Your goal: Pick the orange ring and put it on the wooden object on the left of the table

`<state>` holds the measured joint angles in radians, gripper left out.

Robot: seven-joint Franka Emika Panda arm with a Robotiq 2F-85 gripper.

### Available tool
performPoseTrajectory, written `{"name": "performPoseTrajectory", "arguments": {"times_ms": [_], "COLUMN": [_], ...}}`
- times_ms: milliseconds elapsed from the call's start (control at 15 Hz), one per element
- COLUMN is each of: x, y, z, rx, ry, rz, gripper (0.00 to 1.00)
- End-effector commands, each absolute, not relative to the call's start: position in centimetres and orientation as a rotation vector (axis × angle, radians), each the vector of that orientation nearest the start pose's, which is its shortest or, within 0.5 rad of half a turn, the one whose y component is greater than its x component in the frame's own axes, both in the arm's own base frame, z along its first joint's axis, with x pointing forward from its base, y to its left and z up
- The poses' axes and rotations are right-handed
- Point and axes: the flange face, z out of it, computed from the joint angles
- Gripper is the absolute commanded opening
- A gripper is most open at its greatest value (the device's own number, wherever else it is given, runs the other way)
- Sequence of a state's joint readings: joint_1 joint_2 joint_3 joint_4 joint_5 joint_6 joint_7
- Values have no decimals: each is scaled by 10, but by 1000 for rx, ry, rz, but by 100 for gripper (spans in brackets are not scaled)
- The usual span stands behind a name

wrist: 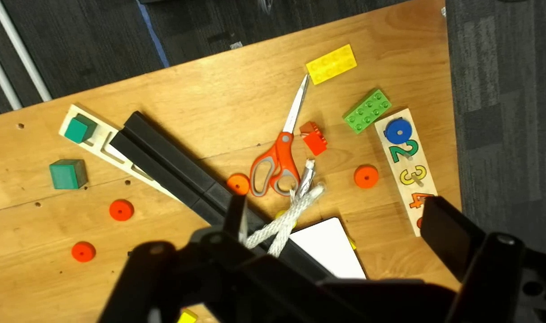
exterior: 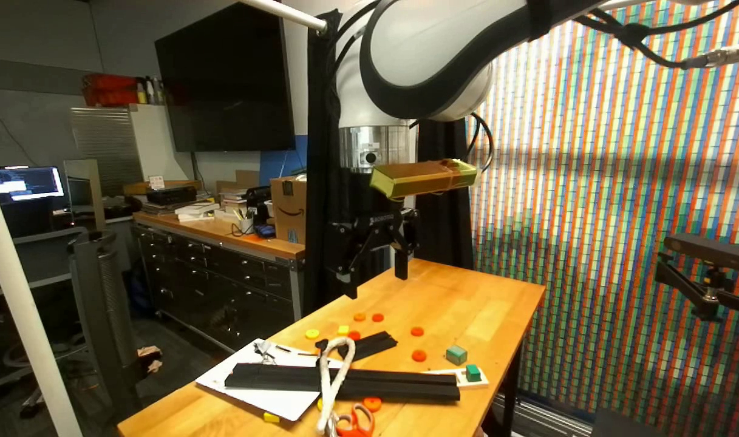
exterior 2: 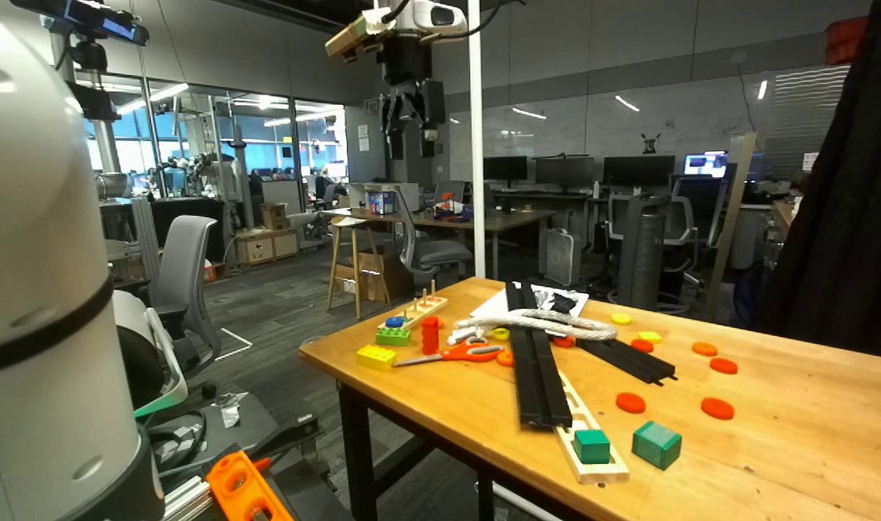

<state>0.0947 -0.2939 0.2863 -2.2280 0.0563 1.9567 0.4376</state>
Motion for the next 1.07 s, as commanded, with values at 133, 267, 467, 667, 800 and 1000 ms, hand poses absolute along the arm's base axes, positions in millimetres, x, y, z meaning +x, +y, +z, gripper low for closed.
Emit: {"name": "performPoseTrajectory", "arguments": {"times_ms": [133, 267, 467, 667, 800, 1000], "x": [441, 450, 464, 481, 495, 506], "y": [162, 146, 118, 89, 68, 38], "z": [469, 454, 425, 400, 384, 356], "rx": [-3156, -3135, -3098, -3069, -3051, -2989], "ry": [253, 373, 564, 726, 840, 970], "rz": [-214, -274, -349, -377, -365, -331], "gripper": [100, 100, 100, 100, 100, 100]}}
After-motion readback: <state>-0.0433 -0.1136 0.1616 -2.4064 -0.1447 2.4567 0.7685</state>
